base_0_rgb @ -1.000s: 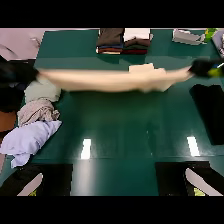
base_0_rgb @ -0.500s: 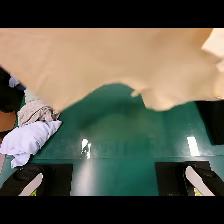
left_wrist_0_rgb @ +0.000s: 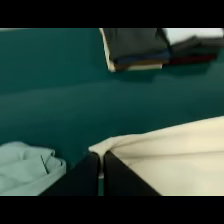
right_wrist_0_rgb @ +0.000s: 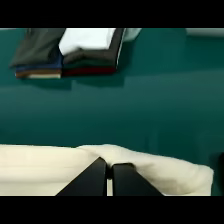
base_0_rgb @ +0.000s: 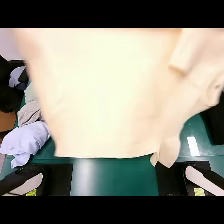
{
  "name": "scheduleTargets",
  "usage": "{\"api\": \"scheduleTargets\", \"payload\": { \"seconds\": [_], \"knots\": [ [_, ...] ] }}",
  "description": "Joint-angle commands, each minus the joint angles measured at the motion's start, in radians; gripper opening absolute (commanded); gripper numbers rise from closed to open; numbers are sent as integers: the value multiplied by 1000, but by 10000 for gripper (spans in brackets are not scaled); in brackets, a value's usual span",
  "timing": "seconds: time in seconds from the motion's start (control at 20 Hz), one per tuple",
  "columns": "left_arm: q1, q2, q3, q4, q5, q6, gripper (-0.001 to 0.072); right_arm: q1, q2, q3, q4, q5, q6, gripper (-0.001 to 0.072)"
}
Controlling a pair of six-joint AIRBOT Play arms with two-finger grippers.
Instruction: Fold the shirts.
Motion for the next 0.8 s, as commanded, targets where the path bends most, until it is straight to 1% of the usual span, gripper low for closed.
{"api": "scheduleTargets", "payload": {
  "seconds": [0.0, 0.05, 0.15, 0.25, 0.35, 0.45, 0.5, 0.6, 0.75],
  "knots": [
    [1, -221, -160, 2, -13, 6, 28, 8, -131, -216, 29, 0, -4, 14],
    [1, -290, -208, 0, 10, 6, 27, 23, -182, -261, 29, -10, -26, 14],
    [1, -421, -255, -9, 47, 6, 27, 56, -296, -326, 28, -42, -27, 14],
    [1, -528, -257, -9, 75, 7, 27, 89, -399, -350, 29, -121, -26, 14],
    [1, -581, -257, -9, 149, 7, 27, 119, -481, -333, 30, -195, -24, 14],
    [1, -583, -250, -10, 237, 6, 28, 140, -545, -264, 28, -215, -24, 14],
    [1, -583, -225, -13, 241, 6, 28, 146, -566, -222, 28, -214, -24, 14],
    [1, -583, -155, -13, 164, 6, 28, 146, -576, -144, 6, -197, -24, 14],
    [1, -582, -103, -13, -16, 8, 28, 146, -518, -121, -180, -108, -23, 15]
  ]
}}
